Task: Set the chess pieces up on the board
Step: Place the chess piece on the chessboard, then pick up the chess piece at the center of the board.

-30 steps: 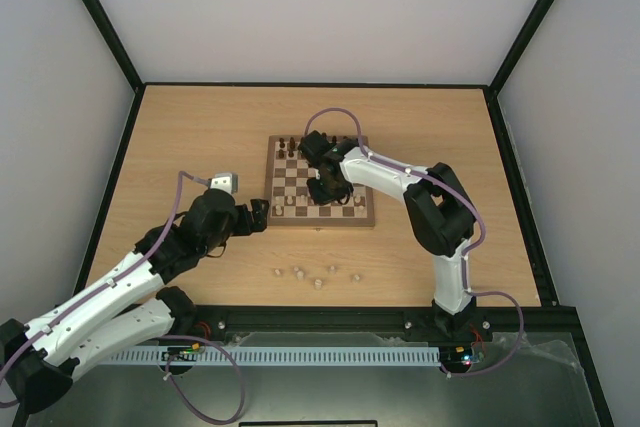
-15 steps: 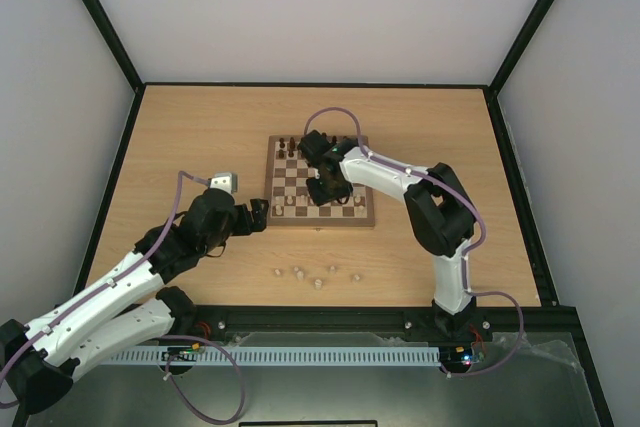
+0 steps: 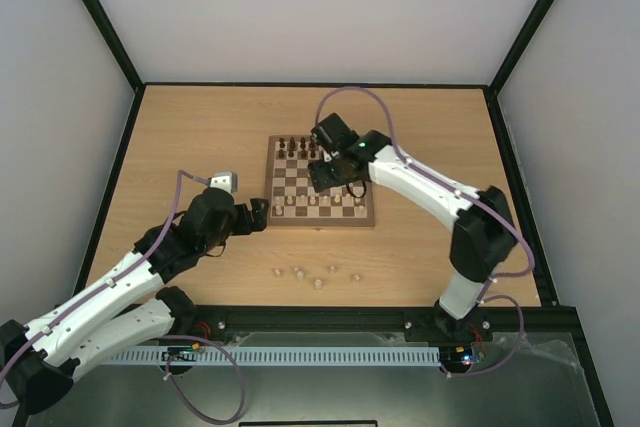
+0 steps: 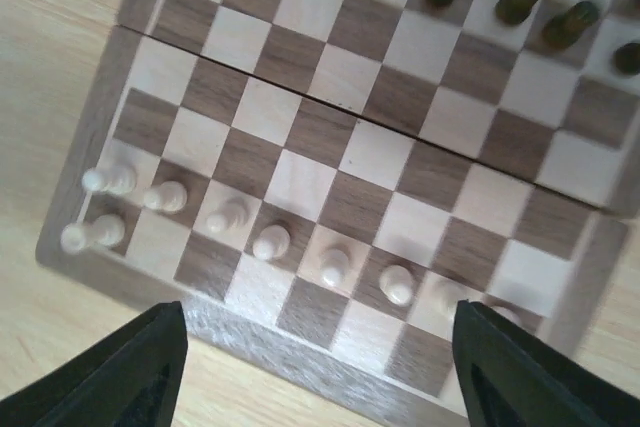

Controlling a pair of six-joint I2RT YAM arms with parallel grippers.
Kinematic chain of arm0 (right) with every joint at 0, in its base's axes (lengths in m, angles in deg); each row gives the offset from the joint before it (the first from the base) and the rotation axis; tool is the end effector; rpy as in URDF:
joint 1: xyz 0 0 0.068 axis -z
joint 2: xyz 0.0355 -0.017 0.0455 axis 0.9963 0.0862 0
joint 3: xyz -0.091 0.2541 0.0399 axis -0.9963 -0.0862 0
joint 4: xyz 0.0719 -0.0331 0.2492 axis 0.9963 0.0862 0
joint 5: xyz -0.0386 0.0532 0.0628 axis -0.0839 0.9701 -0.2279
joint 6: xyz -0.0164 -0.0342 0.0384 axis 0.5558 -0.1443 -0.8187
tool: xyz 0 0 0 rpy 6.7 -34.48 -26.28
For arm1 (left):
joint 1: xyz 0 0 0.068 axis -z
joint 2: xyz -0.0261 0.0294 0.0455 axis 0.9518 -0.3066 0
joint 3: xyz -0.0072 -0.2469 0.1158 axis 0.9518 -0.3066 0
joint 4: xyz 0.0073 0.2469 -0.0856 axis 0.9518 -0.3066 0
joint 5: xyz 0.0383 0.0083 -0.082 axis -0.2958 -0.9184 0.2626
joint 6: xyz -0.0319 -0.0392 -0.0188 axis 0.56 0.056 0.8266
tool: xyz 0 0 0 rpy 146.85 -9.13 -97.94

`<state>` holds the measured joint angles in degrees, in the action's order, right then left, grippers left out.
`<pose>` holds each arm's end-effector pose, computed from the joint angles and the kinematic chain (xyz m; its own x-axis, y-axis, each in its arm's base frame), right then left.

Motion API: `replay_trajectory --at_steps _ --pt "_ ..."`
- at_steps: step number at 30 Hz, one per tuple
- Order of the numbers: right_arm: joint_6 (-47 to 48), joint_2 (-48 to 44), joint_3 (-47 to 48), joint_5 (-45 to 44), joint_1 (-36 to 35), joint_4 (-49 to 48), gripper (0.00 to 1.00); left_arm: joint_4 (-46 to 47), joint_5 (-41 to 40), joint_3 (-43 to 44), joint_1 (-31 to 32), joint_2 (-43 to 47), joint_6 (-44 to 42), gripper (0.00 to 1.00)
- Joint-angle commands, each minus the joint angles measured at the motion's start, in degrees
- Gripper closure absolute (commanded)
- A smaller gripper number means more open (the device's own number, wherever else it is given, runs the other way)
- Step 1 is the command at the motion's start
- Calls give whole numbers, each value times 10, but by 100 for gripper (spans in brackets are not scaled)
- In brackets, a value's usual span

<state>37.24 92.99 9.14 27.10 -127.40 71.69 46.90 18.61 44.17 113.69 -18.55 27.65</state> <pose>0.2922 0.2616 0.2731 -0.7622 -0.2401 -0.6012 -0.3914 0.9106 0.1325 0.1355 -0.1100 0.2654 -0.6367 -0.2586 -0.7265 0.1423 0.8865 -0.4403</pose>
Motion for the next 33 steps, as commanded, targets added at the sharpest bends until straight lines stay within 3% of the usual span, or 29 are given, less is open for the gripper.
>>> replay_trajectory --at_steps 1,3,12,18,24,33 --pt "-8 -90 -39 -23 -6 21 17 -1 8 19 -3 5 -8 1" --pt "-14 -132 -69 -23 -10 18 0 -6 10 22 -3 5 -8 1" --pt "-89 -295 -241 -11 -48 10 0 -10 27 22 -2 19 -5 1" --pt "-187 -331 -358 -19 -129 2 16 0 41 12 -1 13 -5 1" --pt "-296 -355 -437 -36 -230 4 41 8 54 4 -1 17 -6 1" --pt "-341 -329 -482 -33 -281 -36 56 16 66 -5 -1 20 -8 1"
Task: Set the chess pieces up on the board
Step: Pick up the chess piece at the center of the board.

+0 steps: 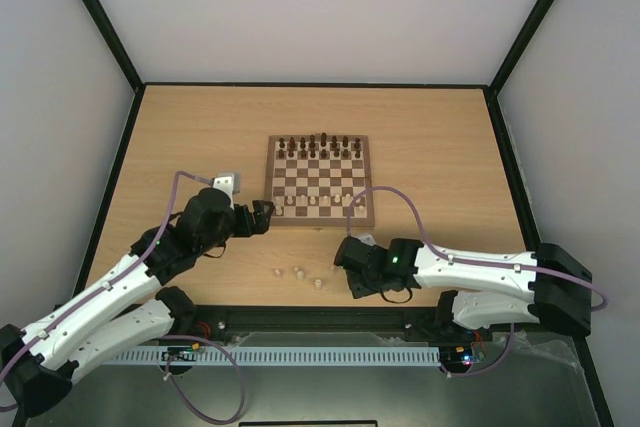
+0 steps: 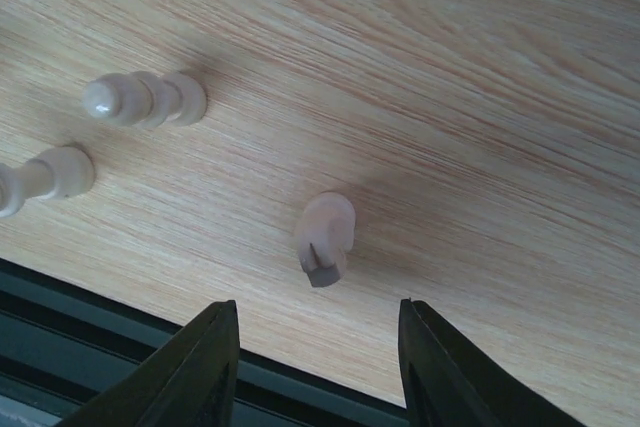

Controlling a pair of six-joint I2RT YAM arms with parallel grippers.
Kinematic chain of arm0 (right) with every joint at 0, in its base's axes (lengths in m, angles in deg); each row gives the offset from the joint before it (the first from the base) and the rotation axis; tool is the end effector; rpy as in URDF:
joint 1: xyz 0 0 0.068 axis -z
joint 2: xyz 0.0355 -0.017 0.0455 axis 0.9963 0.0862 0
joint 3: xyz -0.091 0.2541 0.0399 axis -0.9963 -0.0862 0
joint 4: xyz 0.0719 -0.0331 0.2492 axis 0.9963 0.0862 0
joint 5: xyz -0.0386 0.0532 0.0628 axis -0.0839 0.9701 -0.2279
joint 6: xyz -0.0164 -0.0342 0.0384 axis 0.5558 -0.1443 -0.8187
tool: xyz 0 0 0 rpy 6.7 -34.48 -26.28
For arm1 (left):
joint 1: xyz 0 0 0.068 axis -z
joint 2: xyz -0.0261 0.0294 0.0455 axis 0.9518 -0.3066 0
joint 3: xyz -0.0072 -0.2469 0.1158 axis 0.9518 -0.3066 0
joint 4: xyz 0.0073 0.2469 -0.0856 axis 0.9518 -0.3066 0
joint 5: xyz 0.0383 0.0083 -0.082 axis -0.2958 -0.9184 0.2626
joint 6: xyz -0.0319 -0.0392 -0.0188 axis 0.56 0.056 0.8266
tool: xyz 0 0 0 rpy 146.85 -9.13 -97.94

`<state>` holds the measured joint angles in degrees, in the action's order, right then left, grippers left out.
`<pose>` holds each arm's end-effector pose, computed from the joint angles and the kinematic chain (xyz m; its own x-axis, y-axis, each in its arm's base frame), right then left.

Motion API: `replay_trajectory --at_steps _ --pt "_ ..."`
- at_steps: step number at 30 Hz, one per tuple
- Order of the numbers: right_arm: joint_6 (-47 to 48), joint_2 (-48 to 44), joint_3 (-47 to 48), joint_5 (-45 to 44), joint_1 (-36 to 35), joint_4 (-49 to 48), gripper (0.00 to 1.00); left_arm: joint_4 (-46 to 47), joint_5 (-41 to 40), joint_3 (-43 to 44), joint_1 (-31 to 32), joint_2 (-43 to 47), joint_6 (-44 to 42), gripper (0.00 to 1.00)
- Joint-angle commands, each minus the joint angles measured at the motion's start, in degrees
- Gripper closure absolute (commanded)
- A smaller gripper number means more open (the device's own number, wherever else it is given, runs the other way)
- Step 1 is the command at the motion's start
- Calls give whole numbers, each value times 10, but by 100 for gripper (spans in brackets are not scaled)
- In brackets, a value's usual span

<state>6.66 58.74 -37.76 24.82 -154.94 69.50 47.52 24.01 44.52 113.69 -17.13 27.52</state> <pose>0.0774 0.1971 0.1930 -0.8943 -0.2258 -0.3864 -0.3446 0.8982 0.2729 0.1313 -0.1108 0.2720 -0.6578 -0.2509 -0.7101 0.2126 0.8426 -0.4948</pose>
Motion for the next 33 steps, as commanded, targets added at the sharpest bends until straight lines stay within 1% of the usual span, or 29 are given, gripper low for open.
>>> replay_trajectory --at_steps 1,5,9,14,19,24,25,28,31,33 --pt "-35 17 -12 -17 -6 -16 56 9 12 -8 -1 8 -7 1" --pt "-32 34 -1 -44 -6 -19 57 9 9 -10 -1 11 -8 1" --pt "-19 64 5 -47 2 -28 59 13 9 -12 -1 9 -6 1" --pt "-5 75 6 -43 11 -38 68 15 7 -13 -1 7 -6 1" --pt "2 76 12 -42 14 -38 80 18 5 -14 -1 3 -6 1" --pt "7 77 18 -40 14 -37 97 23 5 -14 -1 -6 -7 1" --pt "9 78 21 -41 15 -36 98 25 5 -14 -1 -7 -7 1" --pt "23 81 37 -44 28 -28 99 28 6 -14 -1 -12 -8 1" --pt "54 79 67 -50 61 -8 99 29 7 -12 -1 -16 -10 1" --pt "80 77 103 -58 87 12 99 31 6 -13 -1 -18 -11 1"
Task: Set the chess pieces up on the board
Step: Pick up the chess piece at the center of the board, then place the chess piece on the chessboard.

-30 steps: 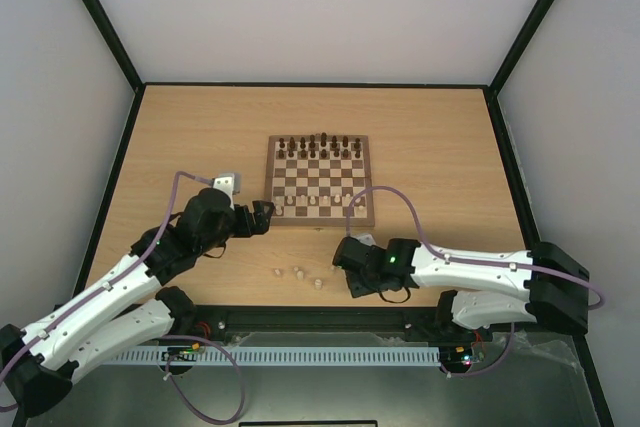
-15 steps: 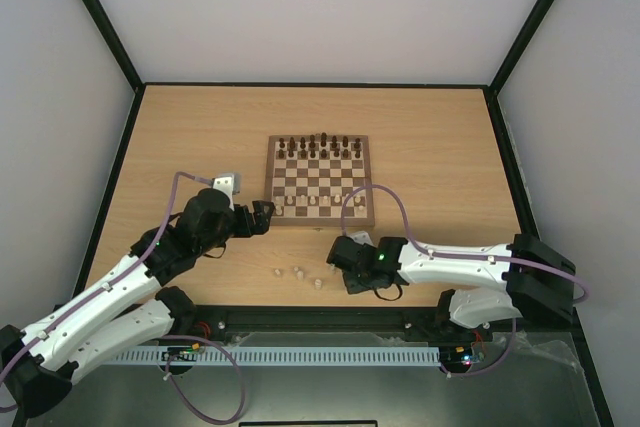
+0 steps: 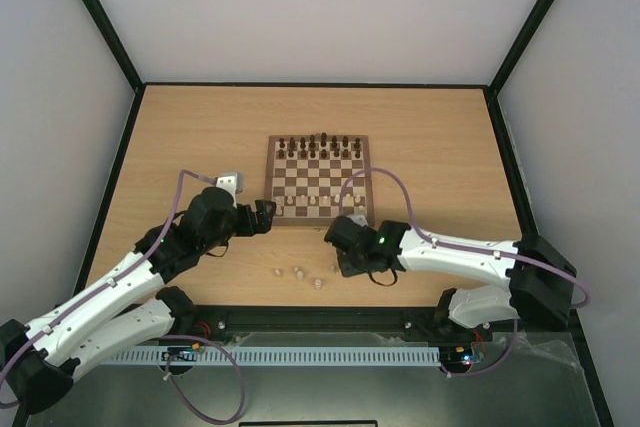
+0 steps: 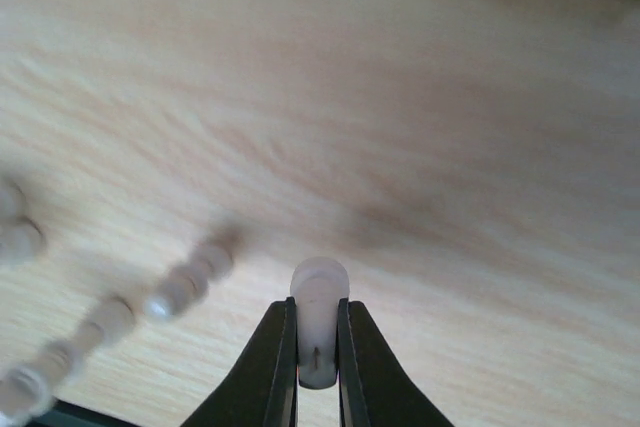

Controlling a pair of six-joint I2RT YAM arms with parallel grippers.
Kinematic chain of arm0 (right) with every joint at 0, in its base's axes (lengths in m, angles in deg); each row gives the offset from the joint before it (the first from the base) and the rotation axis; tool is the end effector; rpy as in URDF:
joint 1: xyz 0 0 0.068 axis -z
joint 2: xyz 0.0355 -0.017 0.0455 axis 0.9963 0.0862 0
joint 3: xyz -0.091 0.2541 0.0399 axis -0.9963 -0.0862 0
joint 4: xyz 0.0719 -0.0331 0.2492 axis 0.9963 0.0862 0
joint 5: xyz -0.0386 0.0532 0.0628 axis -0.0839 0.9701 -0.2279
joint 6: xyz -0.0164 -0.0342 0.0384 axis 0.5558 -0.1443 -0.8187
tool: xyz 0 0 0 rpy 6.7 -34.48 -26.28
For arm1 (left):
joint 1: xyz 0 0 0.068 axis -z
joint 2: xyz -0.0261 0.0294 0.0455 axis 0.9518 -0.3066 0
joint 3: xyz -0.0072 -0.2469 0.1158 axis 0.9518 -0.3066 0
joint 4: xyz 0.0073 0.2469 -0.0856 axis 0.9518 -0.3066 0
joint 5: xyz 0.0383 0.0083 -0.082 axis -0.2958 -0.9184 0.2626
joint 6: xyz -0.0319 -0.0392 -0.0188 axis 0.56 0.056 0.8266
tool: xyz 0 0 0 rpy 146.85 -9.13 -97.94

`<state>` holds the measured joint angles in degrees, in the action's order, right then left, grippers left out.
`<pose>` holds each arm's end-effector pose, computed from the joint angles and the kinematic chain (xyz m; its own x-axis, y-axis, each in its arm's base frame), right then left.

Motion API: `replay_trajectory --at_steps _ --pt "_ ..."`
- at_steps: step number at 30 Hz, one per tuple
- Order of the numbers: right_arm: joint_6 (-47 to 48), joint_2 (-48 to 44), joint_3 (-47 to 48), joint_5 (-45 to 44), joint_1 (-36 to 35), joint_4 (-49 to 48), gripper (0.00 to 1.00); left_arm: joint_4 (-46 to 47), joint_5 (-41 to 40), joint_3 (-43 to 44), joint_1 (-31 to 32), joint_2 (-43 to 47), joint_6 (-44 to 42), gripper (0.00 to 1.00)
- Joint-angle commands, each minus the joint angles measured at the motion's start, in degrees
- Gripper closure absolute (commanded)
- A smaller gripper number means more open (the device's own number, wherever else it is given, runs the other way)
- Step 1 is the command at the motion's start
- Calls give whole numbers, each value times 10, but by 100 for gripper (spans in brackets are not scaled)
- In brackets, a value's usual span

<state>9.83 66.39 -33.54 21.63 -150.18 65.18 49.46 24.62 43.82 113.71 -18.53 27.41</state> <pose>0.1080 0.2166 0.1909 -0.8769 -0.1816 -0.4450 -0.3074 0.9236 0.2289 0.1351 -0.1147 0.2672 -0.6638 -0.2446 -0.7068 0.2191 0.8400 -0.4964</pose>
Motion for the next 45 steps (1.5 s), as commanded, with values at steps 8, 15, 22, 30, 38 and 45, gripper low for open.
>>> replay_trajectory --at_steps 8,15,22,30,38,45 --pt "163 57 202 -23 153 105 98 13 -2 1 -2 -9 -15 1" --pt "224 131 246 22 212 109 98 13 -6 1 -3 -9 -18 1" --pt "247 196 272 39 233 103 98 14 -7 3 -3 -13 -23 1" --pt "254 242 293 35 237 102 97 14 -11 1 -6 -13 -24 1" --pt "259 264 306 30 242 103 96 13 -12 0 -8 -12 -25 1" --pt "259 270 305 23 245 102 94 13 -11 -1 -10 -14 -26 1"
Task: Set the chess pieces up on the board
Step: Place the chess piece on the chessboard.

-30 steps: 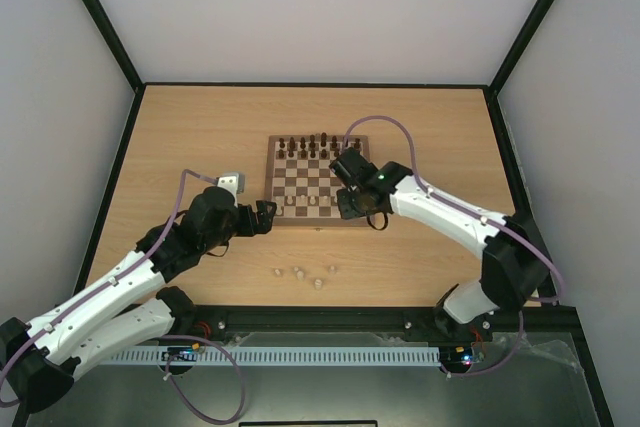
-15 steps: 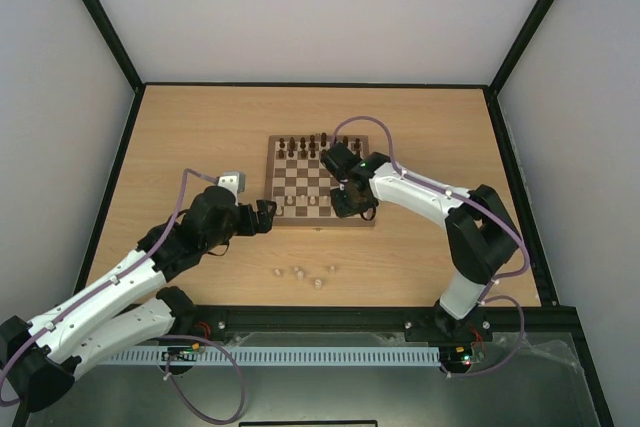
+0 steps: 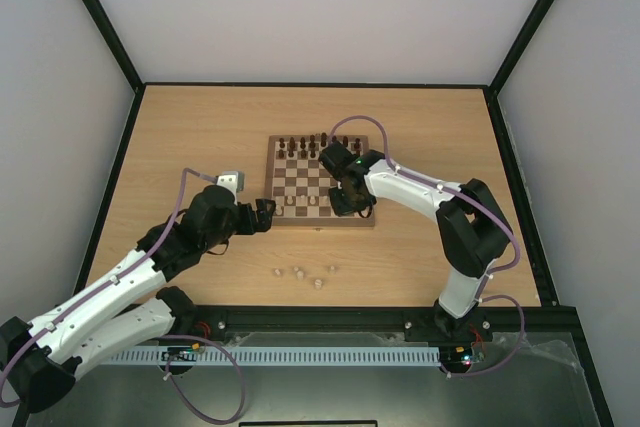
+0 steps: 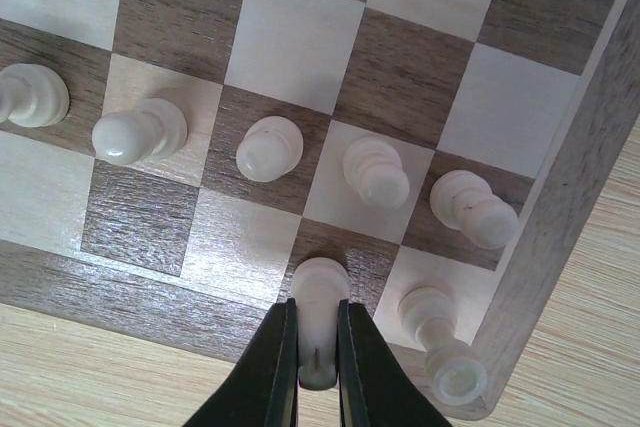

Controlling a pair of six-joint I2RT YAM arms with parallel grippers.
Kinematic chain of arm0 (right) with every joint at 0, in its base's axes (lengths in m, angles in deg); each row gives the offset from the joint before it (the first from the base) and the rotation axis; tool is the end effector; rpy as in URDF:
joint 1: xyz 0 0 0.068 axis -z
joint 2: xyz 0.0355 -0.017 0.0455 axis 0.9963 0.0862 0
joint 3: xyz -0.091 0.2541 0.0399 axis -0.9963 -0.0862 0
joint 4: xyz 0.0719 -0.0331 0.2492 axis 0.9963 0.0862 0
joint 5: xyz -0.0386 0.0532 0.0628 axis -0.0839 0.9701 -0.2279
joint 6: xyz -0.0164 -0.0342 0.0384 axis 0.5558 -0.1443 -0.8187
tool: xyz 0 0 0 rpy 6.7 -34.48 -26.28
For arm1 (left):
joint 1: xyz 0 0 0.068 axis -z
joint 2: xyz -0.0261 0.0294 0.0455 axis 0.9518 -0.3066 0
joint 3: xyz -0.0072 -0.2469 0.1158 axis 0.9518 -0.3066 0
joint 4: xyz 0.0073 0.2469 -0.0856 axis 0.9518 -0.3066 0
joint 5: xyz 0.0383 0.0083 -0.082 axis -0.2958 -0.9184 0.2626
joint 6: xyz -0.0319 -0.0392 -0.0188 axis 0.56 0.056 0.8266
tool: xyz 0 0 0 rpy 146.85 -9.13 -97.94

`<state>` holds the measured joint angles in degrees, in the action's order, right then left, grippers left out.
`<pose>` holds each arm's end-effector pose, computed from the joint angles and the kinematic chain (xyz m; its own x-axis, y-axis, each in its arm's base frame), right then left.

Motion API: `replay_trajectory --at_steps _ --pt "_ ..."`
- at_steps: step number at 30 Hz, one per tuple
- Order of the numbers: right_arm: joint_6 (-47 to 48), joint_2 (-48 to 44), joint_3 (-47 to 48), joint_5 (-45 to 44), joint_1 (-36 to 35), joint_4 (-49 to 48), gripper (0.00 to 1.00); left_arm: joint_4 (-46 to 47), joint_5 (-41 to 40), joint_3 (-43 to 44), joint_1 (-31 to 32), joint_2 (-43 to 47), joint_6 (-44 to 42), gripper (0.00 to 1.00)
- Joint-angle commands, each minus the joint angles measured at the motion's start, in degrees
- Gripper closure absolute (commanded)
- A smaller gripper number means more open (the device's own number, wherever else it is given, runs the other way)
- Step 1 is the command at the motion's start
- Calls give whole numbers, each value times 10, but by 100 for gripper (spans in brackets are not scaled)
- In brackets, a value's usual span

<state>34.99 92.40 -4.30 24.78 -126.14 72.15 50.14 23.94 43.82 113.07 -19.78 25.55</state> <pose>0.2736 0.2320 0.2051 -0.8643 -0.2619 -0.4294 -0.3064 0.9512 0.0367 0.1396 -0.1154 0.2648 -0.6541 -0.2231 -0.7227 0.2207 0.8576 -0.4646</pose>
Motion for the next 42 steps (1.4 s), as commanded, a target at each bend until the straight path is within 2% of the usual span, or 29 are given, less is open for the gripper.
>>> replay_trajectory --at_steps 1,14,20,27,31,34,40,42 --pt "8 10 13 -10 5 33 94 7 -4 0 -4 -1 -8 1" --pt "11 12 10 -9 8 33 89 7 -3 -1 -6 -3 -6 1" --pt "11 6 11 -9 8 34 76 6 -2 1 -6 -3 -5 1" --pt "12 -25 25 -16 9 44 70 4 -3 3 -6 -2 -5 1" --pt "9 -65 32 -11 8 50 61 2 -4 4 -6 -5 -4 1" --pt "5 -103 25 -4 1 50 50 -6 -11 9 -6 -6 -4 1" --pt "-11 -196 -30 41 -36 26 23 -23 -20 18 -5 -7 1 1" --pt "-20 -224 -57 60 -57 13 21 -29 -21 18 -7 -7 6 1"
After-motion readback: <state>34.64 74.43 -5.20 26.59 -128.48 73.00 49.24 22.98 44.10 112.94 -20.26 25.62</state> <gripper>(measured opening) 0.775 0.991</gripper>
